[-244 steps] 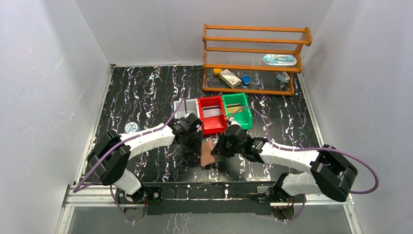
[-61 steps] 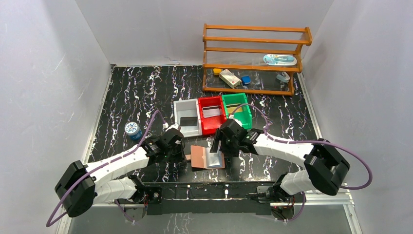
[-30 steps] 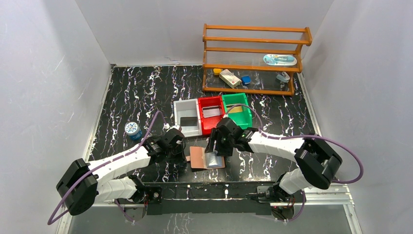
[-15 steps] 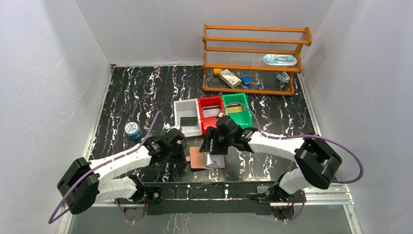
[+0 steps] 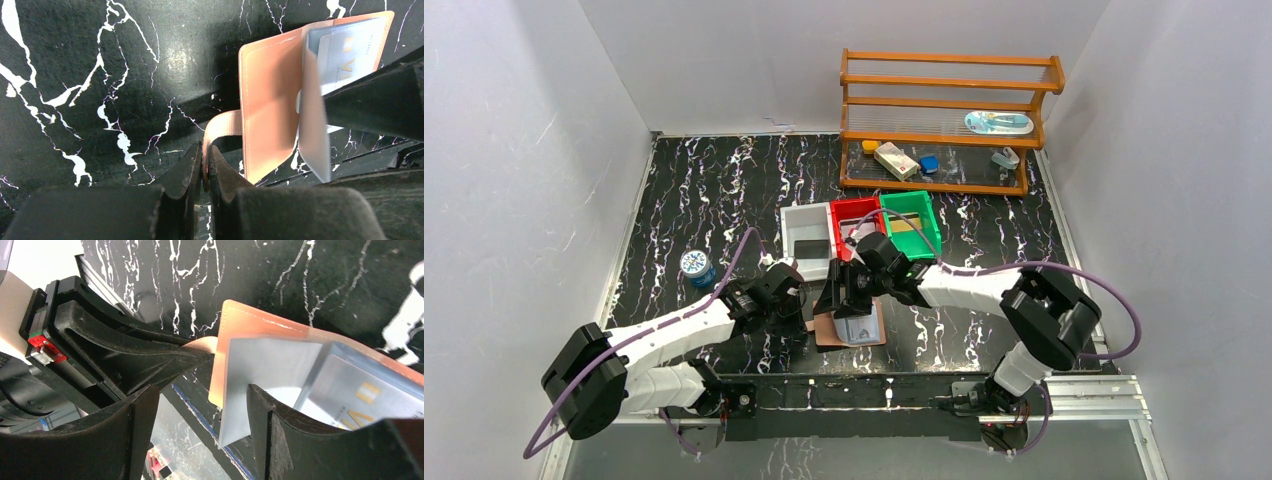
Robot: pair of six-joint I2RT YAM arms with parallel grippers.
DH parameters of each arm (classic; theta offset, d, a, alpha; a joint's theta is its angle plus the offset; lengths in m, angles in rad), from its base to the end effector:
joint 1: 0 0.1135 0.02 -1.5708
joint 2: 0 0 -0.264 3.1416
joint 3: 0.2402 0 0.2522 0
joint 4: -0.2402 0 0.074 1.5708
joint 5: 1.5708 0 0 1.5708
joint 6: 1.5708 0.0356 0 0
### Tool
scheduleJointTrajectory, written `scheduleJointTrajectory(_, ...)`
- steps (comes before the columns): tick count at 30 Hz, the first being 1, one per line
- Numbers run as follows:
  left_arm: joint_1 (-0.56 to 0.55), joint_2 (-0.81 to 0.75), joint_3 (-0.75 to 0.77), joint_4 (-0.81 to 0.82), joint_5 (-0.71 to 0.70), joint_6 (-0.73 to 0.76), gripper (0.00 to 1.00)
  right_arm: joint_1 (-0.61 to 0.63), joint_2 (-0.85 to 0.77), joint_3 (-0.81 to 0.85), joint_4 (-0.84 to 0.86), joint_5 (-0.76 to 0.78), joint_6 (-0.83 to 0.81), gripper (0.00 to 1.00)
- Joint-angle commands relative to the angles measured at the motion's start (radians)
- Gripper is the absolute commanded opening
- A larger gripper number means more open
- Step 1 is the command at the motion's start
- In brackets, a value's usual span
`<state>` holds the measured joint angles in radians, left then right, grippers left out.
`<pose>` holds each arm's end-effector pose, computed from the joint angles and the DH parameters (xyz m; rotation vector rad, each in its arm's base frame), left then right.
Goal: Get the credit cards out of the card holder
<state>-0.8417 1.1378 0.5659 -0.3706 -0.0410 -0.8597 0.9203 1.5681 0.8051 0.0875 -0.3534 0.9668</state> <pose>0.1424 -0.1572 0.1824 -0.0412 2.6318 -0.6073 0.1850 0.2634 0.1844 -0.1618 2.5950 1.2786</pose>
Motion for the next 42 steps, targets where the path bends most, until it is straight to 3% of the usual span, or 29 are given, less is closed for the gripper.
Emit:
scheduleJointTrajectory(1, -0.002, -0.020, 0.020, -0.016, 0.004, 0.001, 0.00, 0.001, 0.041, 0.055, 0.101, -0.084, 0.013, 0.74)
scheduleJointTrajectory(12, -0.002, -0.042, 0.008, -0.030, -0.008, -0.010, 0.02, -0.001, 0.147, 0.023, 0.039, -0.037, 0.079, 0.72)
scheduleJointTrajectory(16, -0.002, -0.052, 0.015, -0.047, -0.021, -0.016, 0.07, 0.000, 0.158, 0.048, -0.082, 0.026, 0.050, 0.63)
scheduleJointTrajectory(22, -0.002, -0.078, 0.051, -0.076, -0.039, -0.029, 0.23, 0.000, 0.162, 0.042, -0.148, 0.074, 0.036, 0.49)
scheduleJointTrajectory(25, -0.002, -0.088, 0.078, -0.091, -0.050, -0.030, 0.36, -0.001, 0.161, 0.031, -0.146, 0.083, 0.043, 0.46)
scheduleJointTrajectory(28, -0.001, -0.092, 0.111, -0.096, -0.049, -0.019, 0.42, 0.000, 0.160, 0.029, -0.143, 0.086, 0.046, 0.45)
scheduleJointTrajectory(34, -0.002, -0.076, 0.143, -0.011, 0.038, 0.037, 0.40, 0.000, 0.159, 0.028, -0.142, 0.099, 0.050, 0.43)
scheduleJointTrajectory(42, -0.001, 0.022, 0.107, 0.087, 0.083, -0.033, 0.26, 0.000, 0.158, 0.002, -0.087, 0.098, 0.059, 0.43)
